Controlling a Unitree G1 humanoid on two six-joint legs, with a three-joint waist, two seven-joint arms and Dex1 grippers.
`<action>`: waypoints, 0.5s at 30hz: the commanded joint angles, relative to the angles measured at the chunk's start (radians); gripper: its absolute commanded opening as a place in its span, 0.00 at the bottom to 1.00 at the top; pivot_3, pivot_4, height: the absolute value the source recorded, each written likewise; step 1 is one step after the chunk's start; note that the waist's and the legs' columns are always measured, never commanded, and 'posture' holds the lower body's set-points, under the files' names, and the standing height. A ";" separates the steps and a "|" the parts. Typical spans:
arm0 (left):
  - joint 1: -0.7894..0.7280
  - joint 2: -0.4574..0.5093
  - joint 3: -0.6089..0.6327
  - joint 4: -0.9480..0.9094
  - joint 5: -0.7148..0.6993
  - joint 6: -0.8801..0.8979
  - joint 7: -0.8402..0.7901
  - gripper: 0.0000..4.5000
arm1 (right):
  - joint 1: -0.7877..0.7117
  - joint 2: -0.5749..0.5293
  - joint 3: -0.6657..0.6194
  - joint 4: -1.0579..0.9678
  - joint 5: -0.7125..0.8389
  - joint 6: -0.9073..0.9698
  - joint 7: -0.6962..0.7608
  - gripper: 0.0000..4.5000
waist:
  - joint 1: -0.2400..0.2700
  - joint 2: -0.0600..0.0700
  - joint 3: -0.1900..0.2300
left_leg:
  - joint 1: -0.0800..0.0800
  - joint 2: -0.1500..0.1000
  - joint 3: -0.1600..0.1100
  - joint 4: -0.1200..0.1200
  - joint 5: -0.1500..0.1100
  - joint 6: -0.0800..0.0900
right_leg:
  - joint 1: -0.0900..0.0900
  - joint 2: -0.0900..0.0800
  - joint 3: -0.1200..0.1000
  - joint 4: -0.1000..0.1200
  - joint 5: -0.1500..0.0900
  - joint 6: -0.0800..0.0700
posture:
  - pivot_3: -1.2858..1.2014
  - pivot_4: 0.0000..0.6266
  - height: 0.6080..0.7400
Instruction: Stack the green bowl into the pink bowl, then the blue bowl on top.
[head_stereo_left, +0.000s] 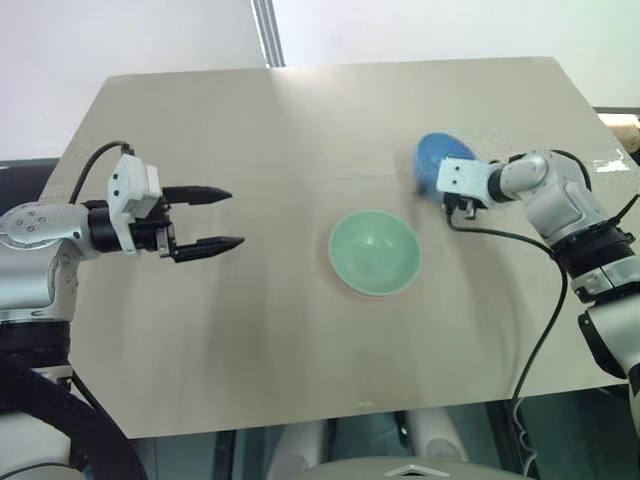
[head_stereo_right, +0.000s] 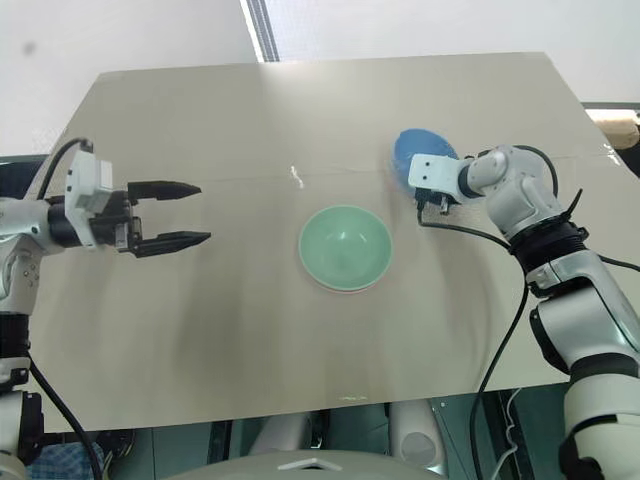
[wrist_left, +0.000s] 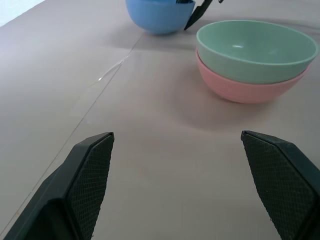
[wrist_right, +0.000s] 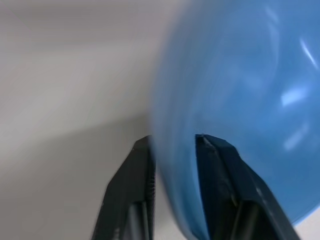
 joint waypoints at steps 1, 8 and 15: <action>-0.013 0.008 0.014 -0.023 0.000 -0.003 0.003 0.96 | -0.006 -0.013 -0.028 -0.060 -0.005 -0.009 0.025 0.10 | -0.004 0.000 0.000 | 0.000 0.000 0.000 0.000 0.000 0.000 | 0.000 0.000 0.000 0.000 0.000 0.000 | 0.52 0.24 1.00; -0.015 0.005 0.008 -0.028 -0.001 0.000 0.003 0.96 | 0.044 0.059 -0.184 -0.241 0.184 0.066 0.057 0.01 | -0.004 0.000 0.000 | 0.000 0.001 0.000 0.000 0.000 0.000 | 0.000 0.000 0.000 0.001 0.000 0.000 | 0.52 0.24 1.00; -0.004 0.005 0.013 -0.034 -0.004 0.004 0.005 0.96 | 0.120 0.050 -0.326 -0.752 0.420 0.437 0.093 0.01 | 0.007 0.000 -0.001 | -0.001 0.001 -0.004 0.001 0.000 0.000 | 0.000 -0.001 -0.002 0.001 0.000 0.000 | 0.52 0.24 1.00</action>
